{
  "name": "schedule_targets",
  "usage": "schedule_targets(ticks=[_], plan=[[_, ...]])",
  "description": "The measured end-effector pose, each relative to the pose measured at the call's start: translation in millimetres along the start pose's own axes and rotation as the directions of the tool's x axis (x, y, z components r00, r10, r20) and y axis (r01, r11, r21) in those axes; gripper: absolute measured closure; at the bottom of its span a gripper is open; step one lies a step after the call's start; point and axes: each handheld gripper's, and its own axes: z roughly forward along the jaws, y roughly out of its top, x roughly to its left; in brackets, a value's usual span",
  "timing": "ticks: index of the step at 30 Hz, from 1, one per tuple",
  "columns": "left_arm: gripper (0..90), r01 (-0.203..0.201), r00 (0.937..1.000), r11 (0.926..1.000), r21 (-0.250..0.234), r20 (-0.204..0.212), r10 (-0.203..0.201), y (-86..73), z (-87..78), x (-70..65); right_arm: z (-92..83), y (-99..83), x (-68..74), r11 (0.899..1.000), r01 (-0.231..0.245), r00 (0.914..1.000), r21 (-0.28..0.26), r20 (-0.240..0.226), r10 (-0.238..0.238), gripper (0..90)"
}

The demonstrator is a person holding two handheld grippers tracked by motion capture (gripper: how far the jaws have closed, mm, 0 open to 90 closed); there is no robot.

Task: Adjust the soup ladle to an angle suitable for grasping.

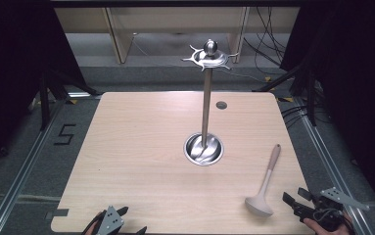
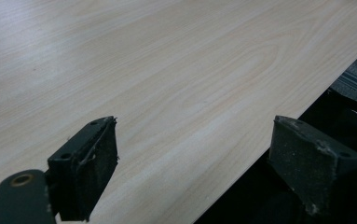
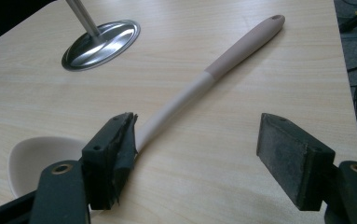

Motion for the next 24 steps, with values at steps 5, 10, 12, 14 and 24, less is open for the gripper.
schedule_targets(ticks=[5,10,12,14,24], plan=[[14.9,0.028,0.9996,0.9995,-0.018,0.011,-0.027,0.0,1.0,-1.3,0.9,-0.1,0.2,1.0,-0.01,0.9999,0.001,-0.009,0.01,29.1],[14.9,0.018,0.9998,0.9997,-0.016,0.005,-0.018,-0.4,1.5,-0.7,0.9,0.7,0.2,1.0,-0.011,0.9999,0.005,-0.005,0.011,29.1],[14.9,0.023,0.9997,0.9997,-0.011,0.008,-0.023,-0.3,1.7,-1.2,1.0,1.0,1.8,1.0,-0.024,0.9997,0.009,0.001,0.024,29.2],[14.9,0.025,0.9997,0.9997,-0.004,0.007,-0.025,-0.4,2.5,-0.7,3.7,3.1,7.2,0.999,-0.046,0.9987,0.018,-0.023,0.046,29.2],[14.9,0.041,0.9991,0.9989,-0.024,0.009,-0.041,0.1,3.9,-2.2,18.1,27.2,19.6,0.996,0.054,0.9981,0.077,0.023,-0.056,29.6]])
